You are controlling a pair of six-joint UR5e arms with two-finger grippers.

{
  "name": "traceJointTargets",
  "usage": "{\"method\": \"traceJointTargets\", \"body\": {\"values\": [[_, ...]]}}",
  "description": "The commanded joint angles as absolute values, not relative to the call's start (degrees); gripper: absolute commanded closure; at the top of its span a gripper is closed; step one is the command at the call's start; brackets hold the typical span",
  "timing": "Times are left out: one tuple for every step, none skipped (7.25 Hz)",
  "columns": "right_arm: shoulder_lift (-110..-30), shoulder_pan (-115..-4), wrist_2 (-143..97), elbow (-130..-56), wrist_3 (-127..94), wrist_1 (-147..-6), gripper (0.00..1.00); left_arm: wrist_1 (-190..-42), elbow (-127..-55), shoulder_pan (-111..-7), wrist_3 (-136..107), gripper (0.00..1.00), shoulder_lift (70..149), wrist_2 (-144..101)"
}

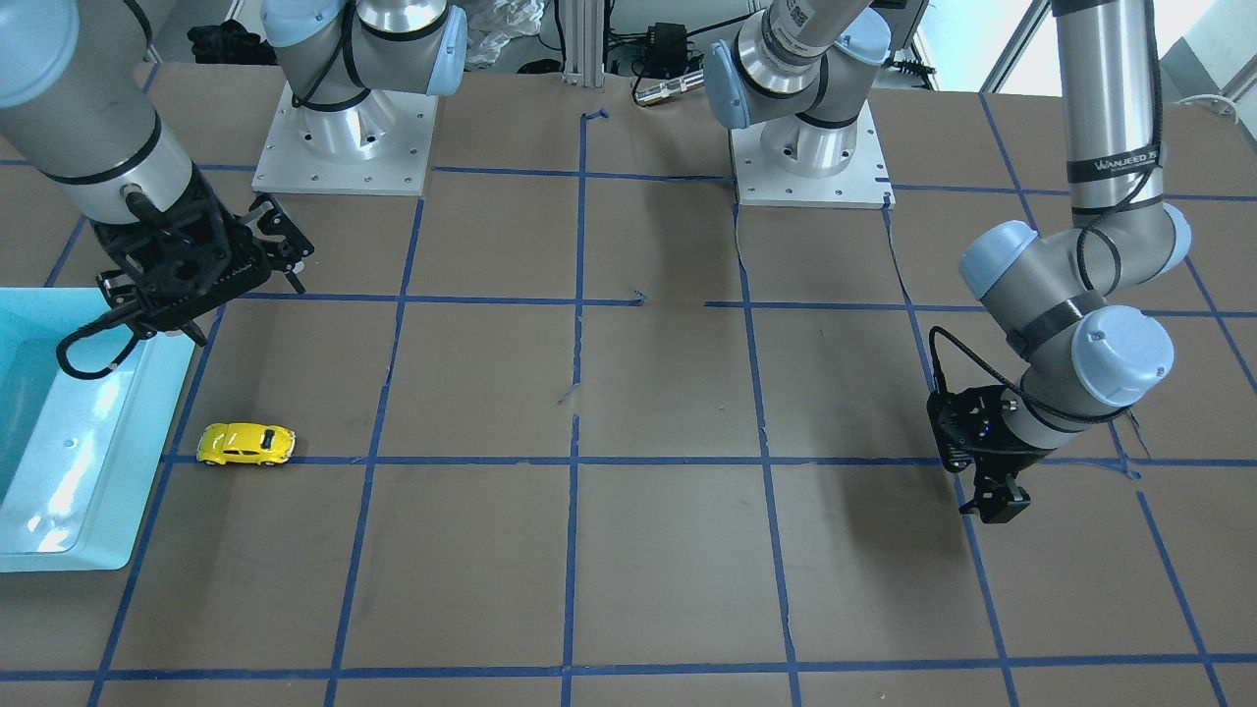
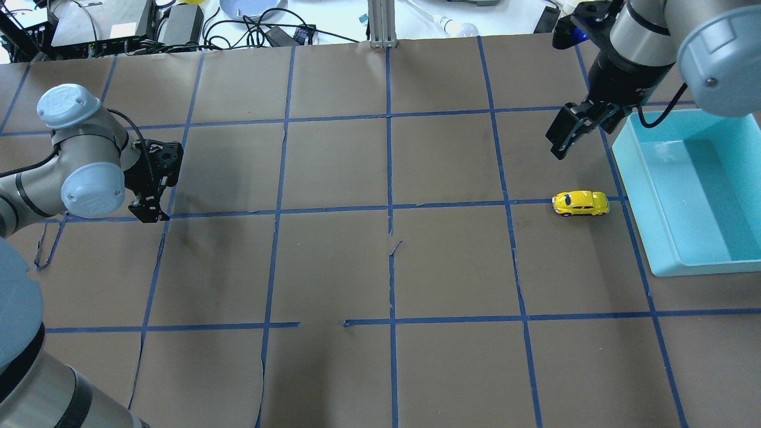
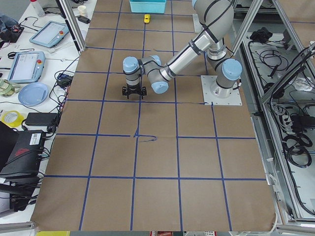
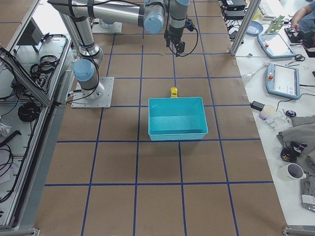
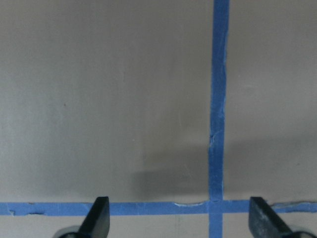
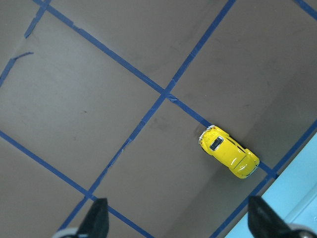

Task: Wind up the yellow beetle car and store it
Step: 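Lower the right gripper onto the yellow car while the left arm lifts away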

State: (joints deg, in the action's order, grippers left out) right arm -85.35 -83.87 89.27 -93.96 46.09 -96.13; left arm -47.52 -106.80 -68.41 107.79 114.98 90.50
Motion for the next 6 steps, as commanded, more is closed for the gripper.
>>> {"method": "traceJointTargets", "body": {"values": [[-83.50, -83.32, 91.56, -100.32, 63.19, -108.20, 0.00, -48.33, -106.26, -69.26, 93.43, 0.00, 113.04, 88.26], [-83.15, -82.62, 93.84, -105.77, 69.37, -116.63, 0.00, -50.69, -105.13, -69.69, 81.25, 0.00, 111.03, 87.98], [-82.88, -80.70, 93.78, -110.52, 72.57, -122.81, 0.00, -55.93, -103.64, -71.70, 69.12, 0.00, 108.57, 87.89], [-81.75, -77.73, 93.17, -114.48, 75.90, -128.27, 0.00, -59.90, -101.01, -75.98, 59.86, 0.00, 106.11, 87.98], [-78.61, -75.96, 93.16, -115.48, 81.68, -132.41, 0.00, -67.86, -97.16, -80.98, 51.07, 0.00, 104.78, 88.33], [-75.09, -75.59, 93.08, -115.31, 84.44, -134.19, 0.00, -74.20, -92.77, -84.86, 41.67, 0.00, 103.90, 88.42]]}}
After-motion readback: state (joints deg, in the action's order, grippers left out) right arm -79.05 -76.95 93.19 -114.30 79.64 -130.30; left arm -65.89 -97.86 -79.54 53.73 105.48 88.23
